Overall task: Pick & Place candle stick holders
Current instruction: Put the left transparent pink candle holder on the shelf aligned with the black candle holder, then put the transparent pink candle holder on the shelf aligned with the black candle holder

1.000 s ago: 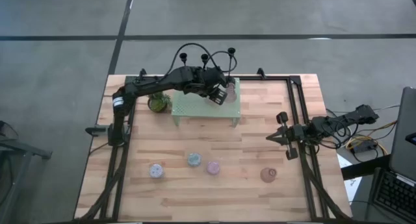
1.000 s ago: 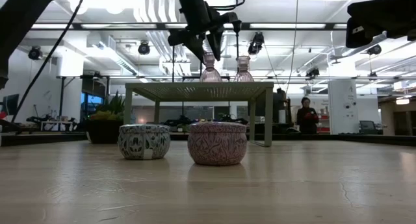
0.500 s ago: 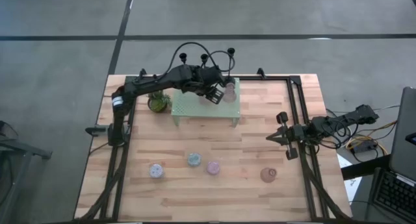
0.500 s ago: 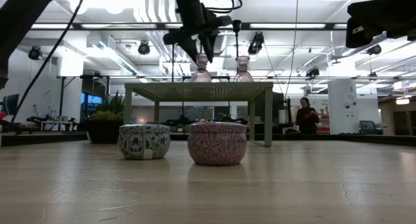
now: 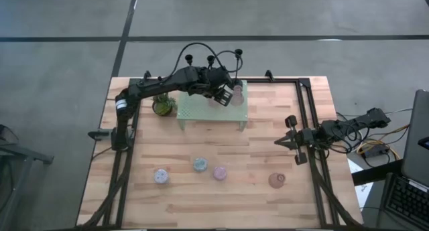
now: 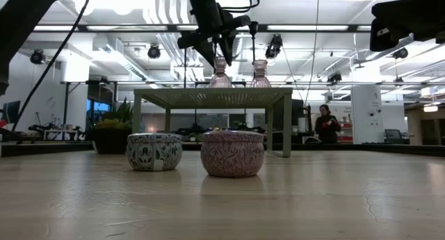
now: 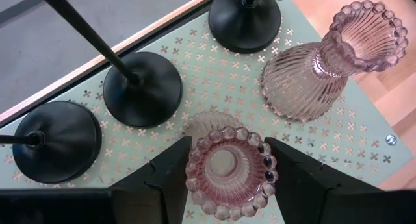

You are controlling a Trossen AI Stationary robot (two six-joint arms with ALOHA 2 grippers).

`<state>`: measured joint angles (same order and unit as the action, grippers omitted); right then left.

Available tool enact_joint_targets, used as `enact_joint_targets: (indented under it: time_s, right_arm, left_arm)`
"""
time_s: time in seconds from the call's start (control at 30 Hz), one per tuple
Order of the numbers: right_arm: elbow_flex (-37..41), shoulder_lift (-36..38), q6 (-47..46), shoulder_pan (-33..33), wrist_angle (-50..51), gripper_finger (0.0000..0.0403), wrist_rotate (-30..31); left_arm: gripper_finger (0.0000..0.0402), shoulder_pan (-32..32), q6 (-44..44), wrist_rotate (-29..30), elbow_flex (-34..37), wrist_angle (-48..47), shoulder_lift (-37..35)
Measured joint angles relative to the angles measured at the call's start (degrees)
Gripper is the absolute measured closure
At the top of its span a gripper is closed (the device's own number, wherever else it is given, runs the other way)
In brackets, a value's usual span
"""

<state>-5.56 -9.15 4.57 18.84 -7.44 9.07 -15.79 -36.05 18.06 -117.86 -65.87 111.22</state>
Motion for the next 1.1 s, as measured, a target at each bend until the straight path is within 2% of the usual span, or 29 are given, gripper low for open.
enact_joint_targets:
  time_s: [0.37, 0.8, 1.1]
  right_arm:
    - [0.0, 0.0, 0.08, 0.01, 0.0, 0.0394, -0.01]
    - [0.0, 0.0, 0.08, 0.01, 0.0, 0.0394, 0.01]
    - [0.0, 0.0, 0.07, 0.01, 0.0, 0.0394, 0.01]
  left_arm:
    - [0.0203, -0.04, 0.07, -0.02, 0.0, 0.07, 0.0]
    - [0.0133, 0.0, 0.22, 0.81, -0.01, 0.32, -0.53]
    - [0.0124, 0.18, 0.63, 0.32, -0.28, 0.48, -3.01]
